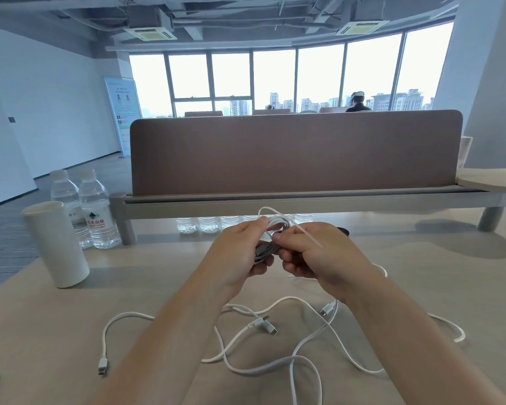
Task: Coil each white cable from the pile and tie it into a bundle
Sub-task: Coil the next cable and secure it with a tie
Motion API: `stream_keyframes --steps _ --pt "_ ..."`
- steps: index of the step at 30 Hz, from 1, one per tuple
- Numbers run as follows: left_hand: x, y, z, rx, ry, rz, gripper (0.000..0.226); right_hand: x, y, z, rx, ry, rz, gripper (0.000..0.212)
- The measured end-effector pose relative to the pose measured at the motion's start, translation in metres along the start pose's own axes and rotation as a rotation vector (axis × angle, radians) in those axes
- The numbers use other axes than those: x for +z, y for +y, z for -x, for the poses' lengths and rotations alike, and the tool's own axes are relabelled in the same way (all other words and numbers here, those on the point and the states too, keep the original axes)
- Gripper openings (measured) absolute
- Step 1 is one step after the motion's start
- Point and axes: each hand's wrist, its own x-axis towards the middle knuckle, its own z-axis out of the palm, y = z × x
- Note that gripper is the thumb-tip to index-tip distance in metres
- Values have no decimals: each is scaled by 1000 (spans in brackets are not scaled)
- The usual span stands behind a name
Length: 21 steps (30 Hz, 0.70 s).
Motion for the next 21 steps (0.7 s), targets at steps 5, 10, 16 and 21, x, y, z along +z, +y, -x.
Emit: stream_keyframes --steps 5,10,16,21 --pt "-1 1 2 32 56 -59 30 -1 -3 2 34 -99 -85 23" --pt "-2 2 2 54 65 -114 32 -7 -7 -1 106 37 -29 32" --pt "1 2 5 115 50 -302 34 -17 -22 7 61 43 83 60" --pt "0 4 6 129 57 -366 36 -16 -22 12 -16 -55 84 24"
